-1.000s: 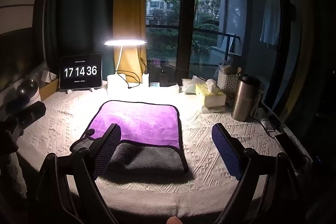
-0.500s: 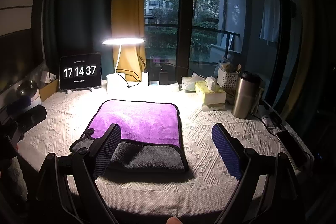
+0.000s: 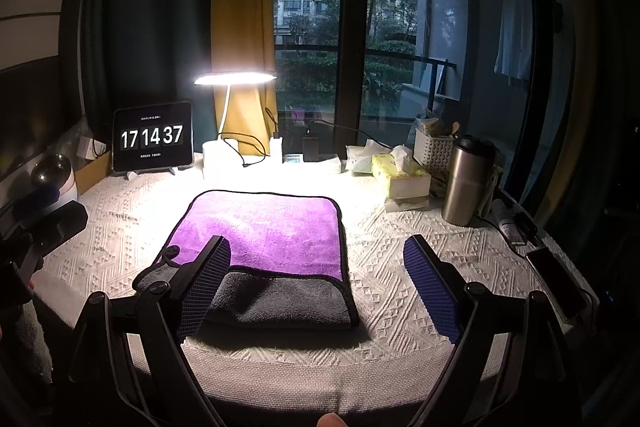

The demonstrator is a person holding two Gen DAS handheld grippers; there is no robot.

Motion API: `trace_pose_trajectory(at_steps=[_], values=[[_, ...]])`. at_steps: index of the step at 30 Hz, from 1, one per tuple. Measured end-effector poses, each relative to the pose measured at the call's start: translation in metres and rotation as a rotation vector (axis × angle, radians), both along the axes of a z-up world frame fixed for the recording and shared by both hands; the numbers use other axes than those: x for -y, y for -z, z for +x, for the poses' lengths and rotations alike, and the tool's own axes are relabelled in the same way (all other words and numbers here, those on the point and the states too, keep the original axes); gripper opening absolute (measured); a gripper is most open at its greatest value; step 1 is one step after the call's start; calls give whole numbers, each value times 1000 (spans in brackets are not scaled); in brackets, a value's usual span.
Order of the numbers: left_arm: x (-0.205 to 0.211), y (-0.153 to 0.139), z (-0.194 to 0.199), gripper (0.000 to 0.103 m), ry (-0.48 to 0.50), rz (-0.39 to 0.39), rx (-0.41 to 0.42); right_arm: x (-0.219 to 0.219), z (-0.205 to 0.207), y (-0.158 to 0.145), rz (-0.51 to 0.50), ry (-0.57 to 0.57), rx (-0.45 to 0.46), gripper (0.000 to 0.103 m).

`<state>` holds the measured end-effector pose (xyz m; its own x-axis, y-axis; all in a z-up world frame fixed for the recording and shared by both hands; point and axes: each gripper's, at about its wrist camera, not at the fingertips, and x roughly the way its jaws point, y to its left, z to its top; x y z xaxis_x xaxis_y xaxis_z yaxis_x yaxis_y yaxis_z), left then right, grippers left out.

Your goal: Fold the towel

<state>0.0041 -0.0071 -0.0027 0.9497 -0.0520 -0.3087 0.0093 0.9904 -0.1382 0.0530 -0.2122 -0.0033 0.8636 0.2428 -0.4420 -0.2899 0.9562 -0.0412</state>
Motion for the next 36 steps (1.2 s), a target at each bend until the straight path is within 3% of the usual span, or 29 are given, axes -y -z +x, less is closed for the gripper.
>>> trace_pose_trajectory(at_steps=[36], values=[[-3, 5, 0, 103, 24, -11, -12, -2, 0, 2, 1, 1, -9, 91]])
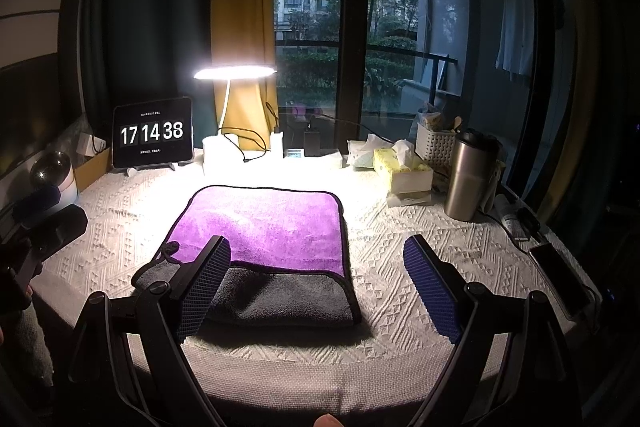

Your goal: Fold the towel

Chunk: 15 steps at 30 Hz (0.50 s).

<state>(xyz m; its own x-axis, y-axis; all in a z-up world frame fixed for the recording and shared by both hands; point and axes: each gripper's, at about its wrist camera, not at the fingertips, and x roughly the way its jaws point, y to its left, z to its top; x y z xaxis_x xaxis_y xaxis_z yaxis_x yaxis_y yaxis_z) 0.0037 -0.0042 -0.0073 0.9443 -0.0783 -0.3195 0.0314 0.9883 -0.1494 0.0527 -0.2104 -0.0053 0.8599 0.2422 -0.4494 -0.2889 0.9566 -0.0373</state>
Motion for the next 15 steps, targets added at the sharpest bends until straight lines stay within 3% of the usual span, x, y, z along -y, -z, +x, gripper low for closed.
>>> trace_pose_trajectory(at_steps=[15], values=[[0, 0, 2, 103, 3, -5, -4, 0, 1, 1, 1, 0, -3, 91]])
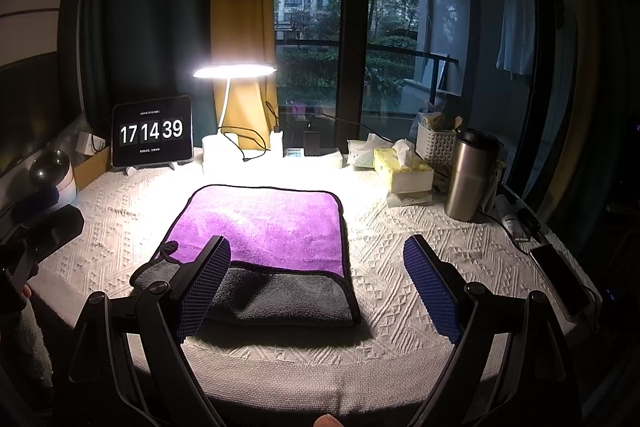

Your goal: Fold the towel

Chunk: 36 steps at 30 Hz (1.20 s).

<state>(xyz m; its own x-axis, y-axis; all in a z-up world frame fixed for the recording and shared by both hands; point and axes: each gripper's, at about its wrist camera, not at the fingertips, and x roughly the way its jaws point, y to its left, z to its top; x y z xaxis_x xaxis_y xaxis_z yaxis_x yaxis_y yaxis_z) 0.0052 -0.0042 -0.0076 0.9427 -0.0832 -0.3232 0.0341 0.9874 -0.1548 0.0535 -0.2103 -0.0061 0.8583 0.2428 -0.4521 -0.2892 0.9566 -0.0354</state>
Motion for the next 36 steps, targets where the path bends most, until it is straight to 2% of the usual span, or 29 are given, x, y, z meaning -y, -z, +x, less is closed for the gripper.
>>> trace_pose_trajectory(at_steps=[13, 19, 27, 30, 32, 35, 36], values=[[-2, 20, 28, 102, 13, -10, -86, -1, 23, 23, -5, -5, -71, 90], [-4, 34, 45, 102, 12, -18, -136, -2, 39, 34, -17, -10, -111, 82], [-5, 47, 65, 102, 14, -19, -190, 2, 59, 48, -12, -28, -168, 79], [-6, 53, 73, 99, 16, -24, -215, 4, 68, 54, -6, -38, -194, 73], [-6, 58, 80, 93, 14, -25, -240, 6, 74, 59, -3, -44, -217, 69], [-9, 65, 88, 92, 10, -32, -272, 8, 83, 67, 6, -51, -249, 64], [-10, 68, 92, 92, 8, -33, -282, 8, 86, 70, 4, -52, -259, 58]])
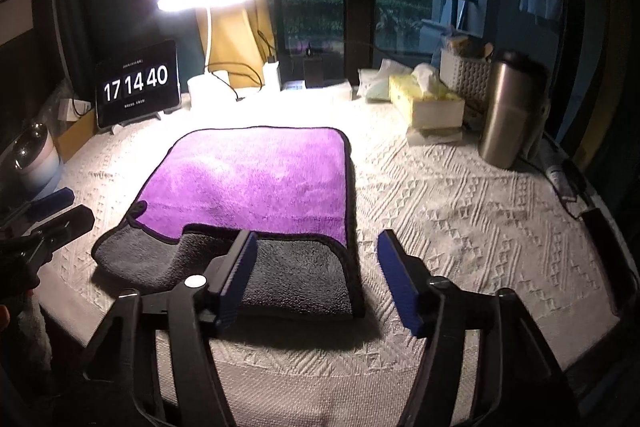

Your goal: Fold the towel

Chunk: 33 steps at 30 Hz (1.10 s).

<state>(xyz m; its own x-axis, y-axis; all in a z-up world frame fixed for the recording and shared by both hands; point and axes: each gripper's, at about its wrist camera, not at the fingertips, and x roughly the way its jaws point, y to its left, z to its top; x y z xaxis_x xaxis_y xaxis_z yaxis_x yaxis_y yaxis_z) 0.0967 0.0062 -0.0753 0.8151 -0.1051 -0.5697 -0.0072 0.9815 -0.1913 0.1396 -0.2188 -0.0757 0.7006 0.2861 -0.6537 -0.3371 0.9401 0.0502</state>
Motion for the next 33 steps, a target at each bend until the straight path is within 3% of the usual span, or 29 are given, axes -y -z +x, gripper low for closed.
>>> trace_pose_trajectory(at_steps=[6, 12, 18, 23, 33], values=[[-6, 15, 15, 88, -18, 6, -66, 4, 15, 15, -6, -3, -43, 51], [-15, 33, 29, 76, -40, -12, -144, 7, 28, 29, -5, -15, -84, 44], [-22, 48, 40, 73, -68, 0, -213, 9, 41, 40, -9, -17, -121, 42], [-28, 58, 46, 56, -69, -26, -258, 11, 48, 49, -1, -24, -149, 36], [-28, 64, 45, 41, -68, -13, -283, 7, 53, 61, 6, -48, -191, 34]])
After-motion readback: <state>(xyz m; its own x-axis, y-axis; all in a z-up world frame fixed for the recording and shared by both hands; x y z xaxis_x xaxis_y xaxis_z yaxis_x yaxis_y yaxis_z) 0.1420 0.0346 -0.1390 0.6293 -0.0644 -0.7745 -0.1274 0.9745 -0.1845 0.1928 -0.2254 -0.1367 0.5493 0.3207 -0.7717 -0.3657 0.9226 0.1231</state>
